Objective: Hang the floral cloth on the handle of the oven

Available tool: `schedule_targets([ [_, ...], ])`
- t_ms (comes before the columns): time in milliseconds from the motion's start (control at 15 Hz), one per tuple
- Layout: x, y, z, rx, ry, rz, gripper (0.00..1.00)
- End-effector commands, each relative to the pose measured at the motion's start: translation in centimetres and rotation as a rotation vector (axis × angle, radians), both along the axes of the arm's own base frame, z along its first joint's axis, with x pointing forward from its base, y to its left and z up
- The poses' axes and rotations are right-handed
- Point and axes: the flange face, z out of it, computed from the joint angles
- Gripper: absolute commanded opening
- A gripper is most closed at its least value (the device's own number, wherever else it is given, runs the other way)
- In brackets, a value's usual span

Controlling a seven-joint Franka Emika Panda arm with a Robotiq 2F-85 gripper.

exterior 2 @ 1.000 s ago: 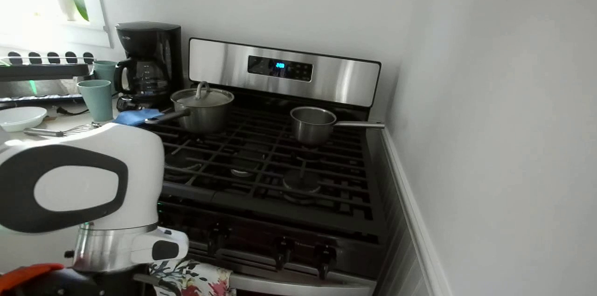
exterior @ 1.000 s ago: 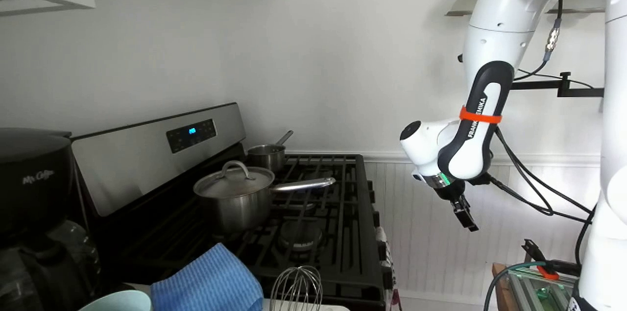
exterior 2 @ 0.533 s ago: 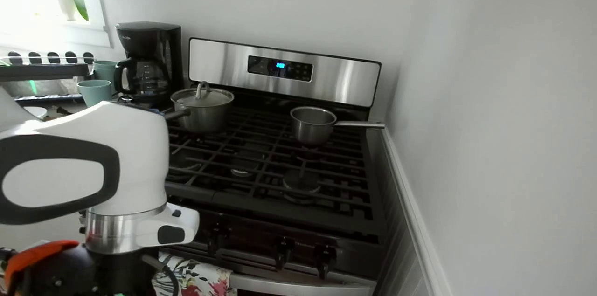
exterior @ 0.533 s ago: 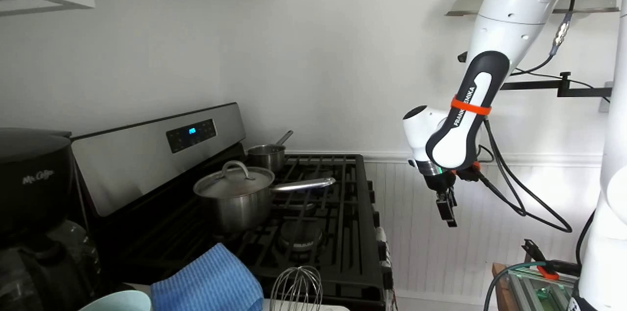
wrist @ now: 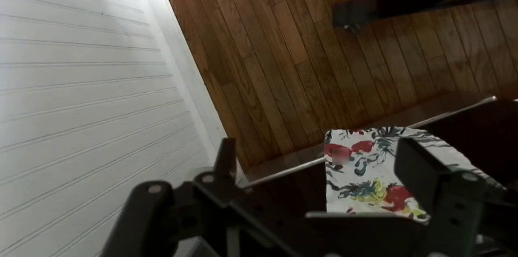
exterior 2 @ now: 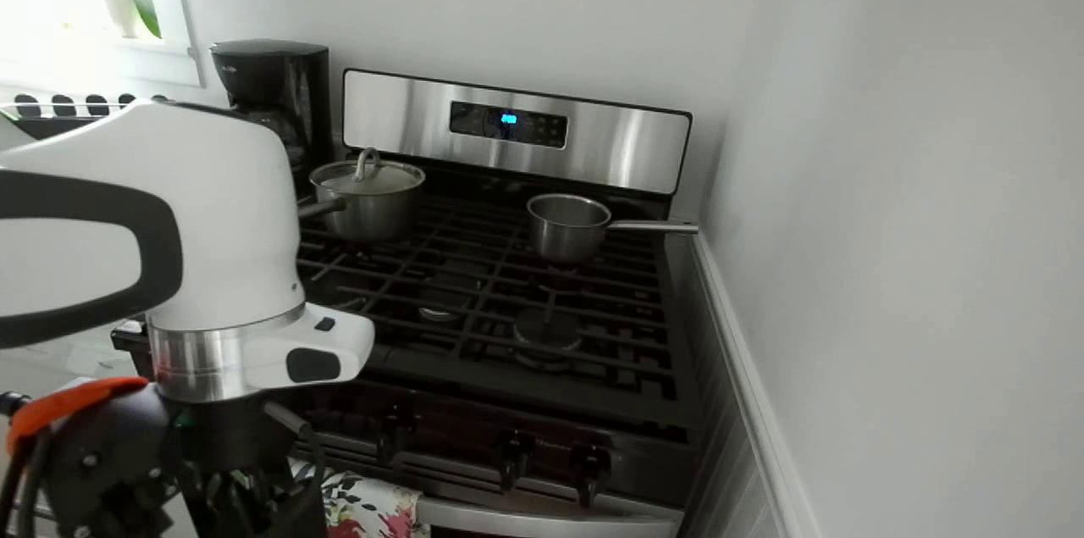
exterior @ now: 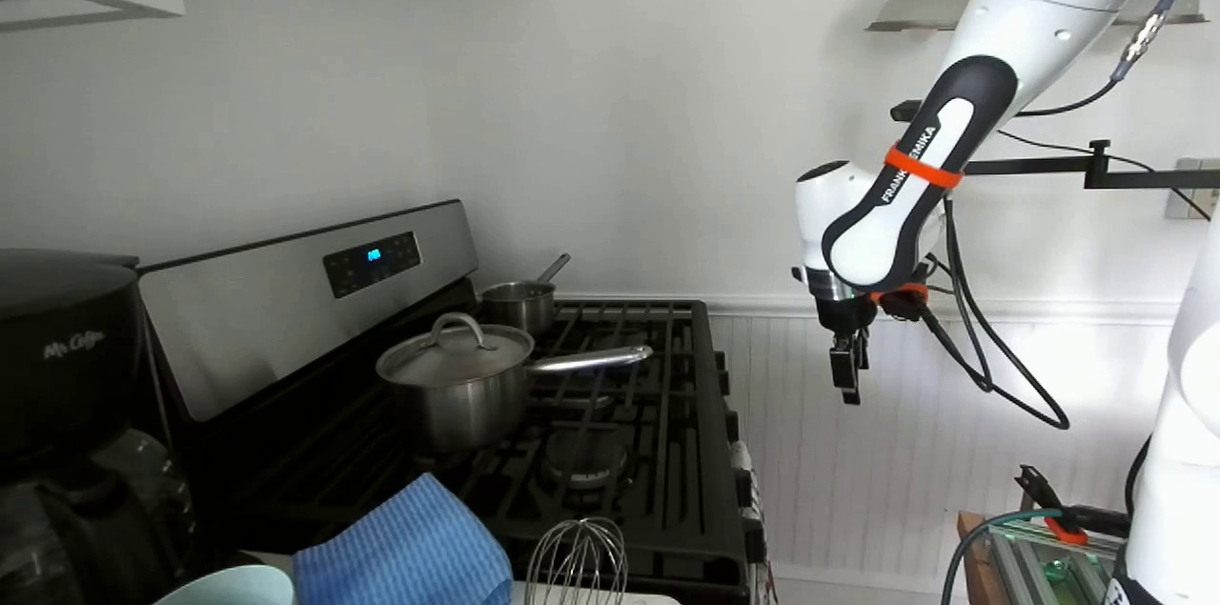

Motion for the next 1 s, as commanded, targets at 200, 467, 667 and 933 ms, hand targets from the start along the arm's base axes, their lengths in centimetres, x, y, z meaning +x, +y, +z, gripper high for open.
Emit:
schedule_targets([
  [200, -1.0, 1.0, 4.2, 0.024, -0.138, -0.01, 1.0],
  [467, -1.2, 1.2, 6.0, 0.032, -0.188, -0.008, 1.0],
  [667, -1.4, 1.4, 7.1, 0.041, -0.215, 0.009, 1.0],
  [933, -0.7, 0.8, 7.2, 0.018, -0.211, -0.002, 1.0],
])
